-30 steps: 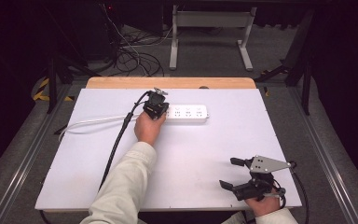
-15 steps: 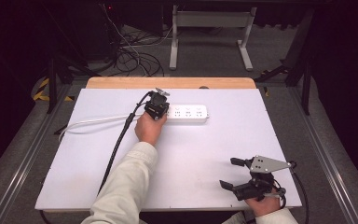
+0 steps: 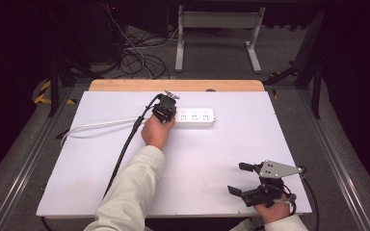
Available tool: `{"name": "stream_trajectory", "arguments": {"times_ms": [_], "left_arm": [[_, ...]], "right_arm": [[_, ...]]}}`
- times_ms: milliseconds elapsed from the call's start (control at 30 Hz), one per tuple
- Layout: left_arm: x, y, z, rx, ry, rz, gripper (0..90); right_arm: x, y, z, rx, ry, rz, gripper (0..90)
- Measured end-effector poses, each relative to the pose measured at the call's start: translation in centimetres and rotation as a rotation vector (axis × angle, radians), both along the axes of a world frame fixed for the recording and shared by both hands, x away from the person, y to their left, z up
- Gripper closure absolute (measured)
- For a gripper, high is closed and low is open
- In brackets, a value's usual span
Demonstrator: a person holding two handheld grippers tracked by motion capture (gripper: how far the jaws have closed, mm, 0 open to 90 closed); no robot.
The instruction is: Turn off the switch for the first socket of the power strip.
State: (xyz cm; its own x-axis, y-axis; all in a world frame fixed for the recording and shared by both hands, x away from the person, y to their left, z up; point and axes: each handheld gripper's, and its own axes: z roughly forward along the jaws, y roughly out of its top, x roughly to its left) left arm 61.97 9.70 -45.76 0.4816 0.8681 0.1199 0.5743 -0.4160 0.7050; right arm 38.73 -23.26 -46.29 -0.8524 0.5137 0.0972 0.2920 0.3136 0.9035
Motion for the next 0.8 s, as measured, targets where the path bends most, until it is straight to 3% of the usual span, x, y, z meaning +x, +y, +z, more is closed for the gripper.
{"name": "stream_trajectory", "arguments": {"times_ms": [100,300,600,800], "left_arm": [[-0.2,-0.1,0.5,-0.028,0.028,-0.006,90.0],[-0.9,0.6,2.4,-0.079,0.007,-0.044,90.0],[-3.2,1.3,5.1,-0.051,-0.032,-0.069,90.0],[-4.2,2.0,6.3,-0.064,-0.043,-0.083,89.7]], "right_arm": [[0.1,0.1,0.0,0.001,0.000,0.000,9.8],[0.0,0.1,0.1,0.001,-0.008,0.000,9.7],[0.5,0.4,0.2,-0.003,-0.013,0.006,9.7],[1.0,0.6,0.2,0.004,-0.005,0.013,9.6]]}}
